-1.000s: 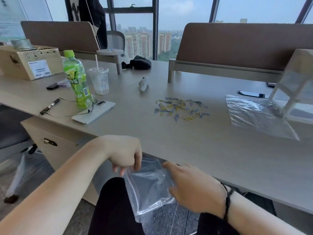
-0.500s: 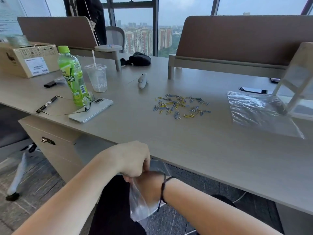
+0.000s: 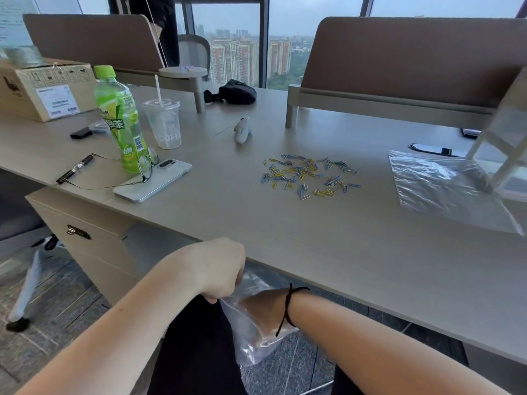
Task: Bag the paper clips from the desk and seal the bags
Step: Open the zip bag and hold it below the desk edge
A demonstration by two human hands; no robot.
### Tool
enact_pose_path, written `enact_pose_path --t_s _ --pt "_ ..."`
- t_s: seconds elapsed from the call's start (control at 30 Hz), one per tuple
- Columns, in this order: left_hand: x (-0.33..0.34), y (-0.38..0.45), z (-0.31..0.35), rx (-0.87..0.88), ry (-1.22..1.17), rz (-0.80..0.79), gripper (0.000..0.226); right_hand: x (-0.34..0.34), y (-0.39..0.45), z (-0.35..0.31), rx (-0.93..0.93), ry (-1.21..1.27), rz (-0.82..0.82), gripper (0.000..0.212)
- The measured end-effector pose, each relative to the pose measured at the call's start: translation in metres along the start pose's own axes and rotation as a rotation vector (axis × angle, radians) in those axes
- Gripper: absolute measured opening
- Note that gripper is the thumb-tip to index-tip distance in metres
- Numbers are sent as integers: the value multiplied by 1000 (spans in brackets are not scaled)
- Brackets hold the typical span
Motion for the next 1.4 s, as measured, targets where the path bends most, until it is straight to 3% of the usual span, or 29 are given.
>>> enact_pose_path --t_s 0.1,0.23,0.37,0.43,0.5,0.53,0.63,0.7,0.8,0.9,1.03,1.23,1.4 --pt "0 2 -1 14 -1 21 33 -7 -15 -11 -58 -123 -44 29" --pt "-1 0 0 14 21 -28 34 -13 -45 -22 -104 -224 -61 32" --pt "-4 -2 4 3 46 -20 30 -35 -69 -33 -132 -91 179 53" --pt "-6 -4 5 -11 54 -1 33 -39 -78 -35 -112 23 189 67" --pt "-6 -3 -1 -8 20 7 31 -36 -86 -35 -95 -67 113 78" --pt "-6 -3 -4 0 -19 5 29 -32 -90 -34 -107 -153 88 74" --pt "-5 -2 -12 9 -209 -42 21 -23 -95 -26 -149 -350 99 30" --pt "-4 -3 -12 8 -285 -72 41 -15 -89 -18 -138 -418 152 11" --pt "3 -7 -11 -24 -319 -143 52 -8 -85 -12 -93 -449 270 16" --pt "11 -15 -9 57 -465 -226 46 -2 -84 -5 -85 -420 386 23" --pt "9 -15 -6 198 -533 -61 10 0 -89 -7 -90 -407 457 27" --pt "1 -12 -6 237 -351 186 14 -12 -103 -11 -30 -394 471 14" --pt "7 -16 -7 270 -292 300 20 -20 -106 -5 -10 -403 449 19"
Point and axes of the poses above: each hand's wrist, its own y-axis towards the middle knuckle, its own x-axis out of the palm, z = x × y, the point moved 3 cm from there along y, towards the middle knuckle, and after that the axes turned 5 degrees about -x, right-handed, at the moved point
